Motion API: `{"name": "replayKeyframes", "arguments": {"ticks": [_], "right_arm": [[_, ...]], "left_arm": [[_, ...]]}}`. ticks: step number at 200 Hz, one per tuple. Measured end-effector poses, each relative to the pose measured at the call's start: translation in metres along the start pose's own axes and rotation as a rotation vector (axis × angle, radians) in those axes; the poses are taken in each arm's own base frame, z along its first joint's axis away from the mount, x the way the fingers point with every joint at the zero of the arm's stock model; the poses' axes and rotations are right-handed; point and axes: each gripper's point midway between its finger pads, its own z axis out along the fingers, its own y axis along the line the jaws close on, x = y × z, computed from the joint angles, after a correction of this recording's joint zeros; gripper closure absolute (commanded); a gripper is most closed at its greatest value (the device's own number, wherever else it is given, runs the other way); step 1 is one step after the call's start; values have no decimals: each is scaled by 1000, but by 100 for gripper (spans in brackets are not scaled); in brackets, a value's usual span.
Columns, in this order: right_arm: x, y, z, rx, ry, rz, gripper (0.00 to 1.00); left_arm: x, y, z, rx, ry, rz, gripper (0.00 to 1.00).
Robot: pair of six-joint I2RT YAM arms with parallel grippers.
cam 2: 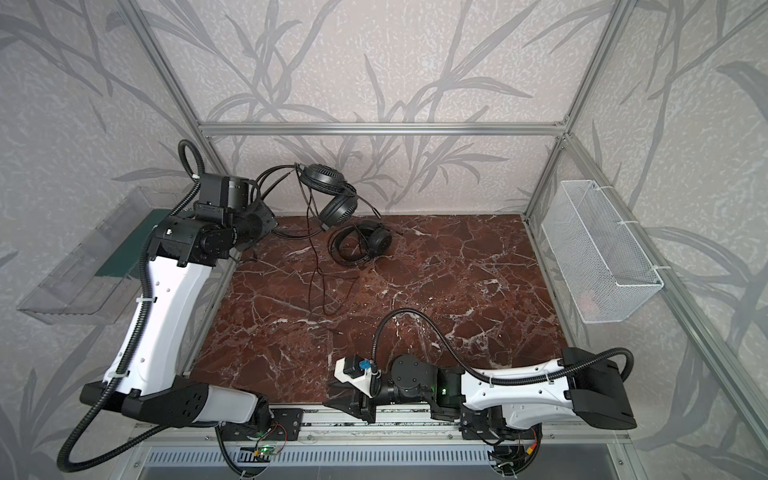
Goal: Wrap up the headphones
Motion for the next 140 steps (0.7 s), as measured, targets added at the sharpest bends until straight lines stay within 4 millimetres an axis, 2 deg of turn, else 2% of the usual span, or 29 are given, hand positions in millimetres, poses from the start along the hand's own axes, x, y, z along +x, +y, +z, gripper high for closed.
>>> {"name": "replayKeyframes", "arguments": {"ticks": [25,58,81,105,140], "right_arm": [[7,-29,6,105,18,-15,40],[32,-106,34,298,62,16,37],[46,-147,58,390,64,27,34],[51,-179,84,430,28,59,28],[52,-217,119,468,-8,87,28]], "left_arm": [[-2,-3,-6,19,-1,-13,100],[-7,-7,-20,47,-13,-19,100],[-11,-9,-29,63,-23,-22,100],[-11,-11,-36,77,-26,-25,100],[-12,-16,-42,96,-29,-20,100]]}}
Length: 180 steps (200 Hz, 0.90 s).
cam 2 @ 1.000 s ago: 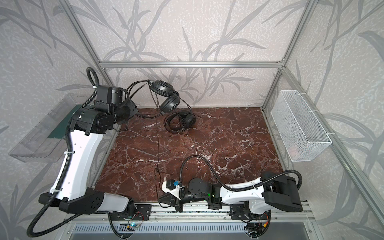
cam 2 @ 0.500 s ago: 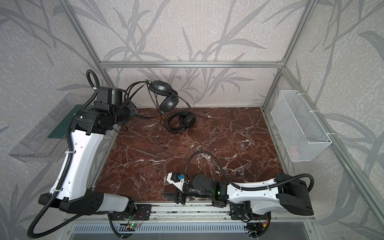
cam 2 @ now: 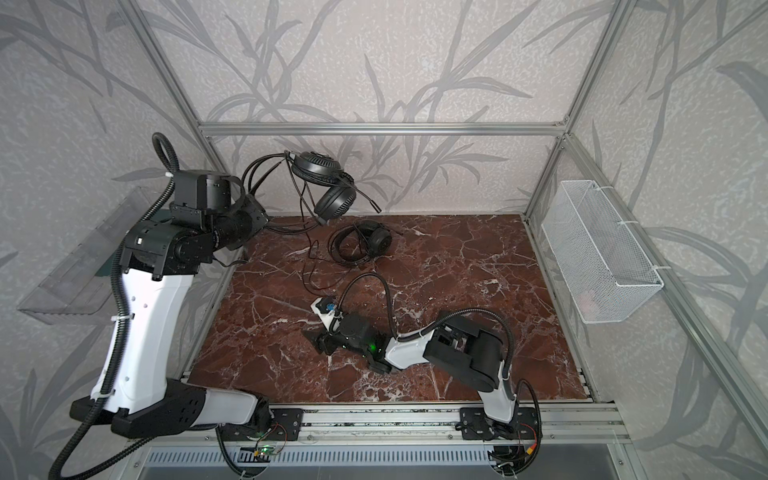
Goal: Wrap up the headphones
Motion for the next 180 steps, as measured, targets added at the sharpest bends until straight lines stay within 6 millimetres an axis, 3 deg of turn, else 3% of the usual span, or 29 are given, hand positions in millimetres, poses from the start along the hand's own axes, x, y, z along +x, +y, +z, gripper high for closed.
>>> {"name": "replayKeyframes", "arguments": {"ticks": [26,72,111,142,180], "right_arm": [[-6,-20,26,32,-25,26,28],[-18,-81,72,130,-29,37,28],[-23,-118,105,181,-11,47,28],[-16,-136,127,186,24,69,28],[-14,-135,153,166,54,109,29]], "left_arm": [[1,-1,-2,2,2,2,100],[3,0,-2,-2,11,7,100],[5,-2,-3,3,14,10,100],[7,-4,-5,14,17,16,100],[8,-7,-10,29,15,19,100]]}}
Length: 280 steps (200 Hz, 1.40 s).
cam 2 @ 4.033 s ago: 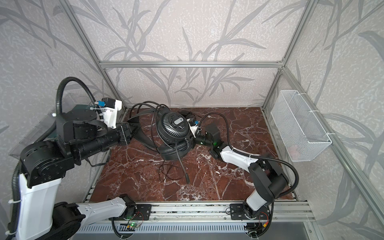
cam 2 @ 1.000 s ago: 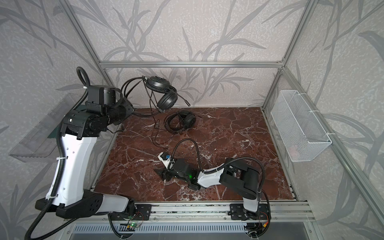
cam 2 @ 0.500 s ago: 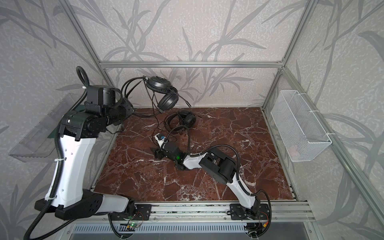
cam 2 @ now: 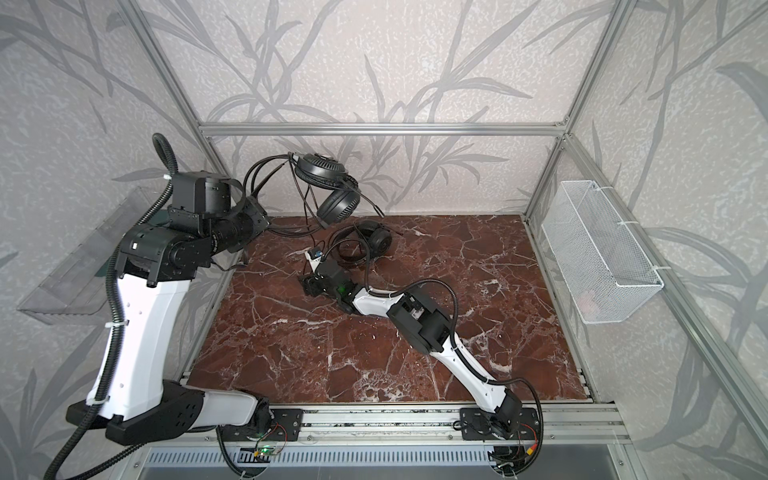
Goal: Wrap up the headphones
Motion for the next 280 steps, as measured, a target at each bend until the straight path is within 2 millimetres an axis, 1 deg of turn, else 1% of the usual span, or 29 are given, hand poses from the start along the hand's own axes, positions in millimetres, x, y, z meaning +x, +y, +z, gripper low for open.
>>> {"name": "replayKeyframes", "arguments": {"ticks": [20,30,38,43,48,58,66,72,83,93,100,112,120,130,139,142,146,149,166,169,171,184,199,211,221,239,244,264,280], "right_arm": [[0,5,10,-13,10,23,30],[0,9,13,-25,14,31,34],[2,13,15,-31,21,37,42],[3,14,16,-34,24,37,48],[4,15,16,-37,28,37,57],[6,18,15,-42,29,41,76],[10,20,13,-44,34,43,87],[16,21,9,-45,42,50,93],[31,21,-3,-42,71,52,100],[46,20,-19,-43,96,64,100],[59,21,-35,-45,118,70,100],[73,25,-64,-56,136,72,100],[81,32,-87,-69,147,66,100],[85,46,-115,-97,145,52,100],[87,66,-143,-145,138,41,100],[87,75,-154,-166,134,33,100],[87,83,-164,-186,128,29,100],[88,93,-176,-211,126,19,100],[93,134,-228,-309,117,-26,100],[95,142,-240,-329,118,-41,100],[96,145,-245,-336,118,-47,100],[102,175,-288,-416,125,-100,100],[101,201,-330,-492,131,-159,100],[90,218,-360,-538,125,-208,100],[76,231,-386,-578,115,-241,100],[40,249,-436,-652,85,-300,100],[27,254,-452,-678,78,-314,100],[-20,263,-504,-759,67,-345,100],[-56,261,-536,-788,59,-356,100]], "left_arm": [[1,-1,-1,2,0,3,100],[1,-1,-1,1,-1,4,100],[1,-1,-1,0,-2,4,100],[0,-1,-1,0,-3,4,100],[0,-1,-1,-1,-4,4,100],[0,0,-1,-5,-8,5,100],[-1,1,-1,-10,-13,7,100],[-2,2,-1,-14,-17,10,100],[-4,3,-1,-24,-26,15,100],[-6,5,-1,-34,-37,20,100],[-8,7,-1,-44,-46,24,100],[-12,12,1,-63,-59,26,100],[-15,14,2,-74,-62,24,100],[-21,17,5,-92,-76,20,100],[-29,20,8,-109,-95,13,100],[-31,20,9,-113,-100,11,100],[-35,20,10,-120,-108,7,100],[-38,20,12,-124,-113,3,100],[-54,20,20,-146,-140,-9,100],[-57,20,22,-150,-143,-12,100],[-59,21,23,-153,-146,-14,100],[-71,21,32,-168,-162,-27,100],[-84,24,45,-191,-179,-44,100],[-91,28,56,-214,-180,-52,100],[-94,32,68,-233,-176,-55,100],[-92,39,91,-274,-150,-53,100],[-90,42,98,-288,-139,-51,100],[-82,51,120,-335,-96,-28,100],[-78,55,133,-359,-76,-8,100]]}}
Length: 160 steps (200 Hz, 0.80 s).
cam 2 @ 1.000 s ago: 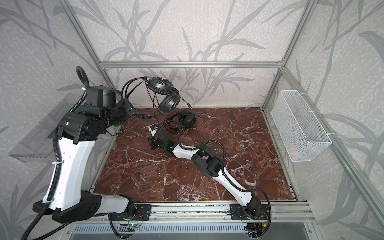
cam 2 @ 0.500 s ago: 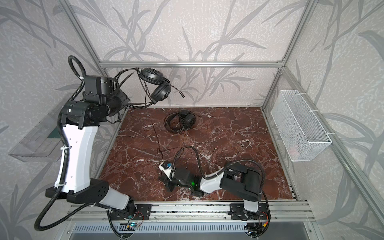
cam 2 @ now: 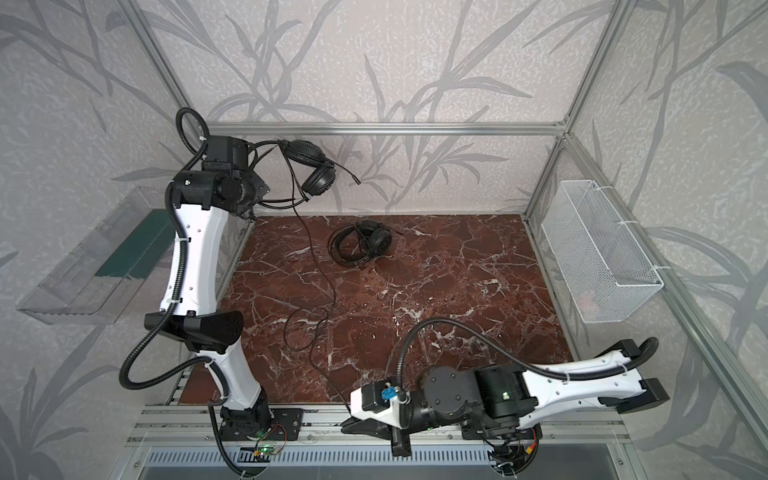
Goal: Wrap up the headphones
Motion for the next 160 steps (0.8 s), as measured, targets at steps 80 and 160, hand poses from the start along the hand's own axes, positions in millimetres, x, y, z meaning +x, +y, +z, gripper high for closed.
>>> {"name": "replayKeyframes", "arguments": {"ticks": [80,160], "right_arm": [[-123,10,-61,43,-95,-352,100],[-242,-46,-45,313,-238,-618,100]], "left_arm": [[109,-5,57,-110,149,300,100],[155,18,58,-98,163,379,100]]}}
